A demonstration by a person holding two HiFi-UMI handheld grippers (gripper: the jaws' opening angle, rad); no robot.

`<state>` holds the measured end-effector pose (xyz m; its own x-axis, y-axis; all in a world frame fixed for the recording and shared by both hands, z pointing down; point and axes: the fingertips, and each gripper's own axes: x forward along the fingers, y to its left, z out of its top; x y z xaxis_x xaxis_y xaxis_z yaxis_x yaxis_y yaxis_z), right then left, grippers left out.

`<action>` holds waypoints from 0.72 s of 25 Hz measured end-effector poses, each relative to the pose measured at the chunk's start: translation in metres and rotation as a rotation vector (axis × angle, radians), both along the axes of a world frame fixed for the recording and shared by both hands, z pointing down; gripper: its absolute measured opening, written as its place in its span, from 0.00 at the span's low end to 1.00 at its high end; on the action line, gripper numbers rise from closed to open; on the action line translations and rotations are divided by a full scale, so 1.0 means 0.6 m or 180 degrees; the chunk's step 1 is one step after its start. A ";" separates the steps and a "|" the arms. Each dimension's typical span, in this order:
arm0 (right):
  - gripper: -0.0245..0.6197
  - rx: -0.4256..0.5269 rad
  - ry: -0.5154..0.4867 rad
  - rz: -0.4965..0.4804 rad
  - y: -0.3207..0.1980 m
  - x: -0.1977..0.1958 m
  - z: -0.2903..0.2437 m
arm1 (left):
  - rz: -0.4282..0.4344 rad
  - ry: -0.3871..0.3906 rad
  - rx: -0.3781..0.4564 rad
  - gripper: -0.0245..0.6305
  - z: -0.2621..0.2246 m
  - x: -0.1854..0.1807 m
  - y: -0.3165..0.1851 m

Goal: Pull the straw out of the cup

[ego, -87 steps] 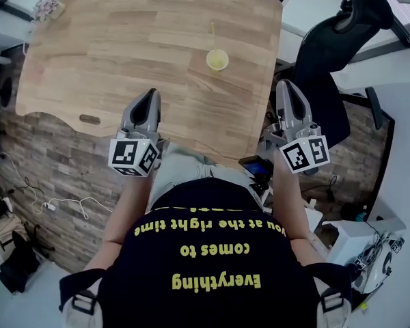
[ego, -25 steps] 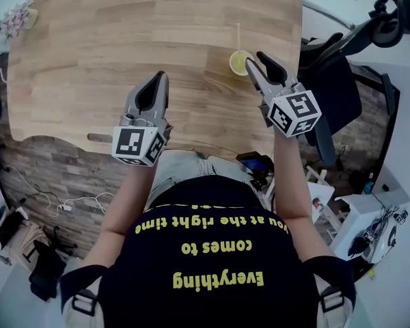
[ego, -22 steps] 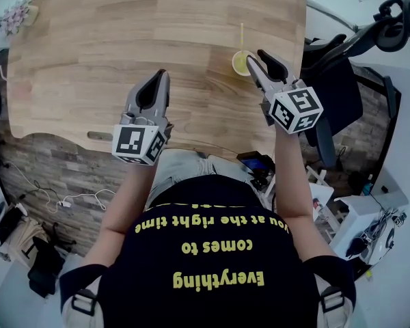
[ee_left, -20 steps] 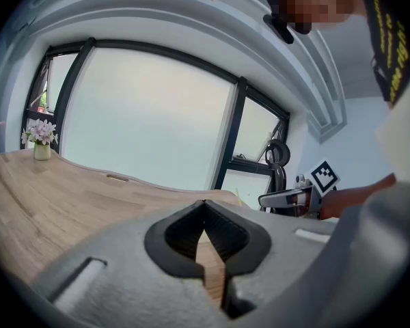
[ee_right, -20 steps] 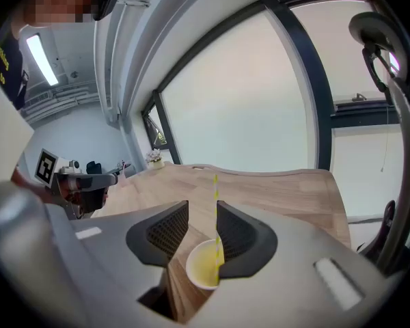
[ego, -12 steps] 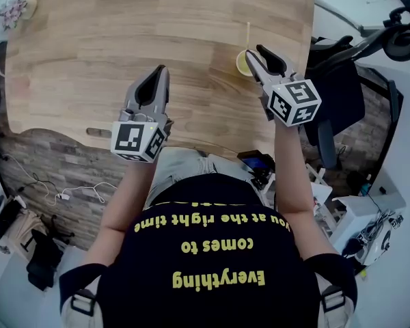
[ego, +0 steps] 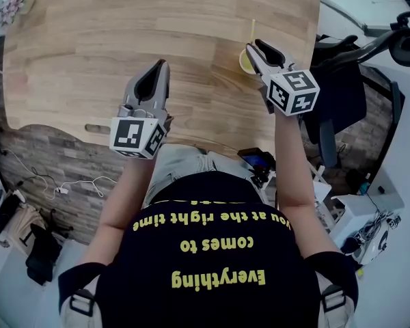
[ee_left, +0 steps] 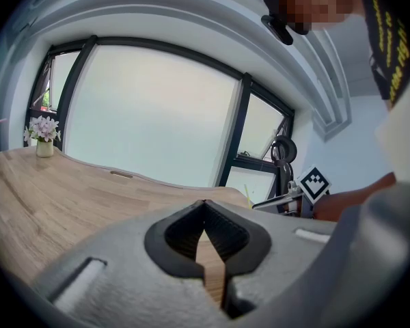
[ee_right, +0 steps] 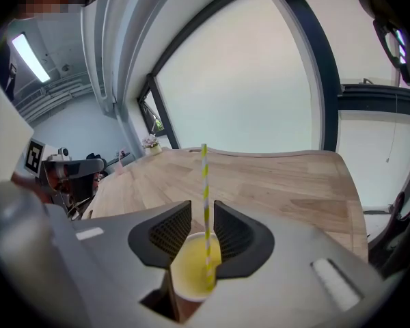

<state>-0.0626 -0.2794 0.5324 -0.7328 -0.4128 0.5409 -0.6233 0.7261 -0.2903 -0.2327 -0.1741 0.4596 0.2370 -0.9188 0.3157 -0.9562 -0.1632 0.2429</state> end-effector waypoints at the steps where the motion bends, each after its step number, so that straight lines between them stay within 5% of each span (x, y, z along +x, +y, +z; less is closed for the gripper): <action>1: 0.21 -0.0009 0.0013 -0.0006 -0.001 -0.002 0.003 | -0.0005 0.0001 -0.0004 0.04 0.001 -0.001 0.001; 18: 0.09 0.0024 0.0050 0.0094 0.006 0.003 0.012 | 0.0060 -0.0038 -0.0004 0.04 -0.003 0.012 0.016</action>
